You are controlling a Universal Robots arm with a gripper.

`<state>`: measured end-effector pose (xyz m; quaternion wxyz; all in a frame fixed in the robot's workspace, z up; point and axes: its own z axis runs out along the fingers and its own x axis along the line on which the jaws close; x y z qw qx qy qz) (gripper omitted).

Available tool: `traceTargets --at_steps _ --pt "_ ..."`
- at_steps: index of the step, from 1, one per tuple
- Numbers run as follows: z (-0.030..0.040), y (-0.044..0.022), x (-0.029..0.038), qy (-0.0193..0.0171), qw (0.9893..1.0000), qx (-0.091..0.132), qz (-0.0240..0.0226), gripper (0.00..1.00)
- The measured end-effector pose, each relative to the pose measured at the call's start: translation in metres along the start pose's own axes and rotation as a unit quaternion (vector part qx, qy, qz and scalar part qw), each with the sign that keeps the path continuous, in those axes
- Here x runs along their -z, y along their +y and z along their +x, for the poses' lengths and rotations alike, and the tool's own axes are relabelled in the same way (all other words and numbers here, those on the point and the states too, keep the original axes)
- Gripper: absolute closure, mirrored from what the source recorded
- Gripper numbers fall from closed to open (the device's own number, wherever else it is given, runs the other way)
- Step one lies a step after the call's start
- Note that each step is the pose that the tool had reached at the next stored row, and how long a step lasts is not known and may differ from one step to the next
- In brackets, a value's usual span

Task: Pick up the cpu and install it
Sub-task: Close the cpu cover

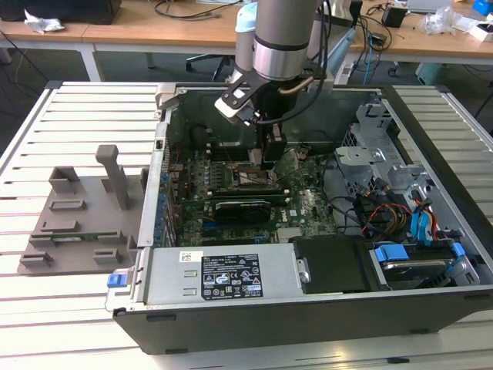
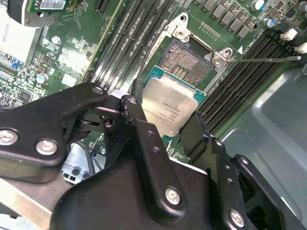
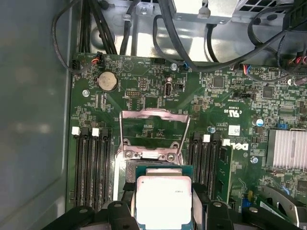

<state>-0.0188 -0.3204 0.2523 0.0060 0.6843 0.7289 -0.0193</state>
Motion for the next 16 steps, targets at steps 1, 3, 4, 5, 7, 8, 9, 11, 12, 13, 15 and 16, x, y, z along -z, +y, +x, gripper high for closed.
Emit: traceTargets --at_steps 1,3,4,5,7,8,9,11,12,13,15,16 --pt "0.0007 -0.0002 -0.0015 0.0001 1.0000 0.000 0.0000 0.45" --pt "0.0016 -0.0005 -0.0030 0.0001 1.0000 0.000 0.0000 0.45" --pt "0.0022 -0.0008 -0.0040 0.0000 1.0000 0.000 0.0000 0.45" --pt "0.0025 -0.0011 -0.0050 0.0001 1.0000 0.000 -0.0001 0.45" --pt "0.0030 -0.0014 -0.0068 0.0001 1.0000 0.000 0.0000 0.45" --pt "0.0030 -0.0014 -0.0073 0.0001 1.0000 0.000 0.0000 0.45" --pt "0.0032 -0.0015 -0.0080 0.0000 1.0000 0.000 0.0000 0.45" --pt "0.0034 -0.0016 -0.0088 0.0000 1.0000 0.000 0.0000 0.45" --pt "0.0035 -0.0016 -0.0093 0.0000 1.0000 0.000 0.0000 0.45" --pt "0.0036 -0.0017 -0.0097 0.0001 1.0000 0.000 0.0000 0.45" --pt "0.0039 -0.0019 -0.0109 0.0000 1.0000 0.000 0.0000 0.45" --pt "0.0050 -0.0022 -0.0132 0.0001 1.0000 0.000 0.0000 0.45"
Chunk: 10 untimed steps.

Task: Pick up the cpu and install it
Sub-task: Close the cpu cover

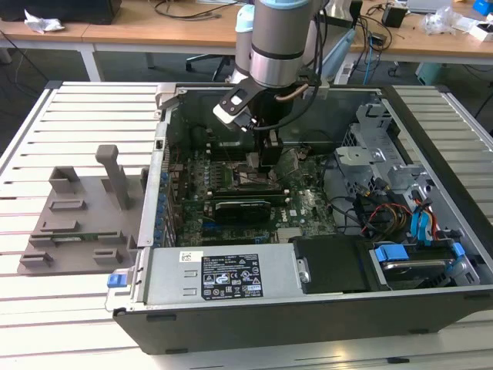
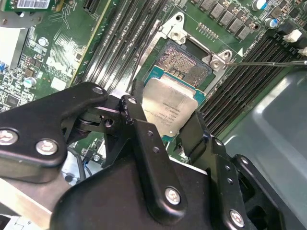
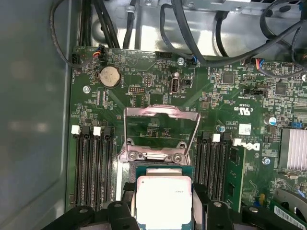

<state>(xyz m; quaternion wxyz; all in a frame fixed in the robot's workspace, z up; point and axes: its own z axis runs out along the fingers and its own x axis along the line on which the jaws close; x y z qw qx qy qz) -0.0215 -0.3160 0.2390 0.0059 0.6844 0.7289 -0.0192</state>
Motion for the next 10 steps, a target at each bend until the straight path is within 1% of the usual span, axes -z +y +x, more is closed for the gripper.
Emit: traceTargets --at_steps 1,3,4,10 --pt "0.0004 -0.0007 -0.0012 0.0000 1.0000 0.000 0.0000 0.45" --pt "0.0031 -0.0051 -0.0047 0.0000 1.0000 0.000 0.0000 0.45" --pt "0.0041 -0.0068 -0.0096 0.0000 1.0000 0.000 0.0000 0.45" --pt "0.0043 -0.0079 -0.0129 0.0000 1.0000 0.000 0.0000 0.45"
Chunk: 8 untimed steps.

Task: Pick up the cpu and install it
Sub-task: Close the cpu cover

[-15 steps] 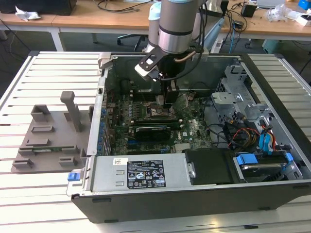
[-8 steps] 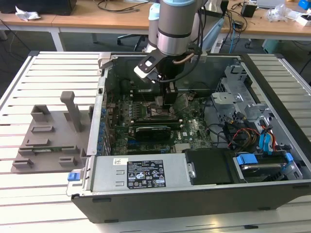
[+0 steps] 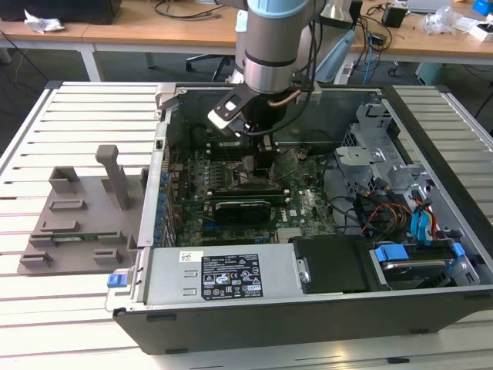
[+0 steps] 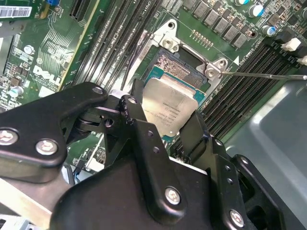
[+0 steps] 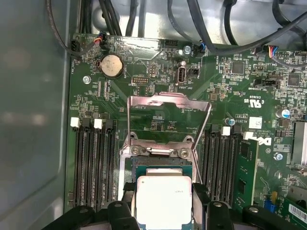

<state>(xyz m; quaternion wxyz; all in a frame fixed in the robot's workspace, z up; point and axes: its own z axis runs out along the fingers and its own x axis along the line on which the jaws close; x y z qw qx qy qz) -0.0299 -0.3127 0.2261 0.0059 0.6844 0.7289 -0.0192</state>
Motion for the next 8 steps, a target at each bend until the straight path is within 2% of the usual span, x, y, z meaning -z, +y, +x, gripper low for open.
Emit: traceTargets --at_steps 8 --pt "0.0002 -0.0006 -0.0039 0.0000 1.0000 0.000 0.0000 0.45"
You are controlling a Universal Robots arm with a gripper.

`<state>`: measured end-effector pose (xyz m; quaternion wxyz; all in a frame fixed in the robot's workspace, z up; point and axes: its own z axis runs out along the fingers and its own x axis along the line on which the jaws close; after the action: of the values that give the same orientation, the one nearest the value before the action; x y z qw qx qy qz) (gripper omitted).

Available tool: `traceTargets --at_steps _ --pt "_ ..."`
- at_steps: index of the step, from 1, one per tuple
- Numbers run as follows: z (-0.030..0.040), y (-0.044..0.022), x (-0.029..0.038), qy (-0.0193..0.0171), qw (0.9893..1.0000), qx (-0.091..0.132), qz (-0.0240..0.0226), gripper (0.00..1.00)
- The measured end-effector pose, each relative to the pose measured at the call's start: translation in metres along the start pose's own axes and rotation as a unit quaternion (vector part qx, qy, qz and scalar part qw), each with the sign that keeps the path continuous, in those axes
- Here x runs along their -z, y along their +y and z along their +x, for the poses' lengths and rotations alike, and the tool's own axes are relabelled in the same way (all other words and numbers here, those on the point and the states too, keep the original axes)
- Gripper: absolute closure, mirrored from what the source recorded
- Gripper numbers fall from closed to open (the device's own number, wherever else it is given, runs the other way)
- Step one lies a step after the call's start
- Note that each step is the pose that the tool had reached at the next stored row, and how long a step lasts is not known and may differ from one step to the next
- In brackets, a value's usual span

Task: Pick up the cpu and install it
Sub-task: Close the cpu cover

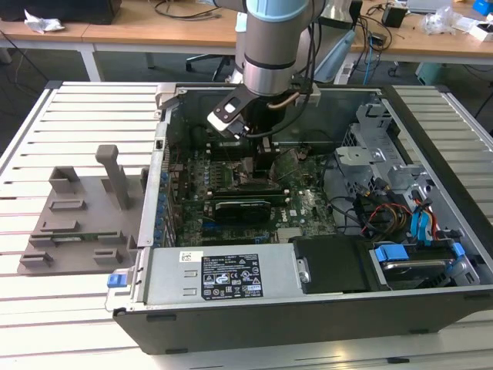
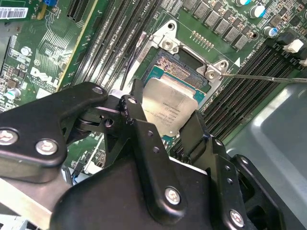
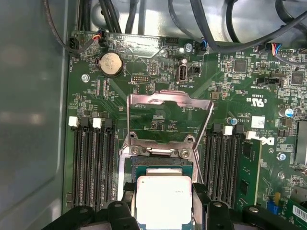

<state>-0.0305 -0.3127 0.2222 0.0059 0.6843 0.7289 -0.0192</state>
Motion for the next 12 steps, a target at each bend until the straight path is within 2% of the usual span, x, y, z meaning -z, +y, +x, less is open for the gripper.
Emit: traceTargets --at_steps 12 --pt "0.0005 -0.0001 -0.0090 0.0000 1.0000 0.000 0.0000 0.45"
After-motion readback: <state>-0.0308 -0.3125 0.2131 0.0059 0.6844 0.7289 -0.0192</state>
